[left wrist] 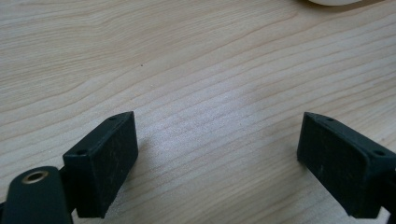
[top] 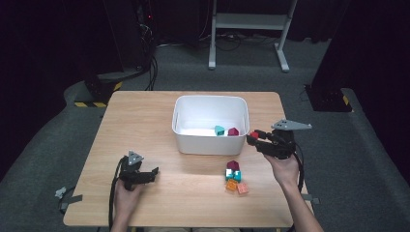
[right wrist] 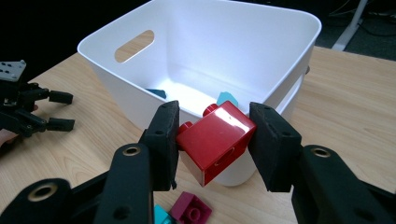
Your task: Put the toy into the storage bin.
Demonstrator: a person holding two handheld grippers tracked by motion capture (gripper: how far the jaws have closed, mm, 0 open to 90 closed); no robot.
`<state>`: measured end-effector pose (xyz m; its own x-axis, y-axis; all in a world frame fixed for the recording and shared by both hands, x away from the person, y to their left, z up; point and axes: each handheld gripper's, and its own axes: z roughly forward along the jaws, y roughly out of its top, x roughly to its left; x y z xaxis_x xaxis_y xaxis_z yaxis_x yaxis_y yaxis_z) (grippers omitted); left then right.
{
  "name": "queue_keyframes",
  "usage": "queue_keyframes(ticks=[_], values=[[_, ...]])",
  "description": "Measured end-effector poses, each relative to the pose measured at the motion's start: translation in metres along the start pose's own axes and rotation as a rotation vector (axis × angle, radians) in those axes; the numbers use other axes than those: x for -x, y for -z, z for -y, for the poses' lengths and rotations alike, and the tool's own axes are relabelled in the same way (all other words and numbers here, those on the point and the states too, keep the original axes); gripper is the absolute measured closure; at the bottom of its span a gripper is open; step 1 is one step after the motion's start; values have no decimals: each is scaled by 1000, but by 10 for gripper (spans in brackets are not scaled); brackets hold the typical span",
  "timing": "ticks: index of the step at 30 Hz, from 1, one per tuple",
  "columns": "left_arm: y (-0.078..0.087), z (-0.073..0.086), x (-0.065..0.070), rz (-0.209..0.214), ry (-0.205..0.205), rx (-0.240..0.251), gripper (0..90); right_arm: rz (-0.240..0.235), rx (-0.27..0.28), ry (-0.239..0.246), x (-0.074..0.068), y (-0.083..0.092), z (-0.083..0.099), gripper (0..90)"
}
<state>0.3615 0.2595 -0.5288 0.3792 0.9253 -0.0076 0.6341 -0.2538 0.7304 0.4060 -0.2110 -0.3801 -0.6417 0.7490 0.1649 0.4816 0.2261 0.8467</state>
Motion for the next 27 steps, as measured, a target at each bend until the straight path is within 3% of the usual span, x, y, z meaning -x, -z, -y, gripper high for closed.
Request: queue_keyframes(ticks=[13, 27], values=[[0, 0, 0, 0, 0, 0, 127, -26, -3, 13, -3, -8, -28, 552], [0, 0, 0, 0, 0, 0, 127, -35, -19, 29, -6, -28, -55, 551]])
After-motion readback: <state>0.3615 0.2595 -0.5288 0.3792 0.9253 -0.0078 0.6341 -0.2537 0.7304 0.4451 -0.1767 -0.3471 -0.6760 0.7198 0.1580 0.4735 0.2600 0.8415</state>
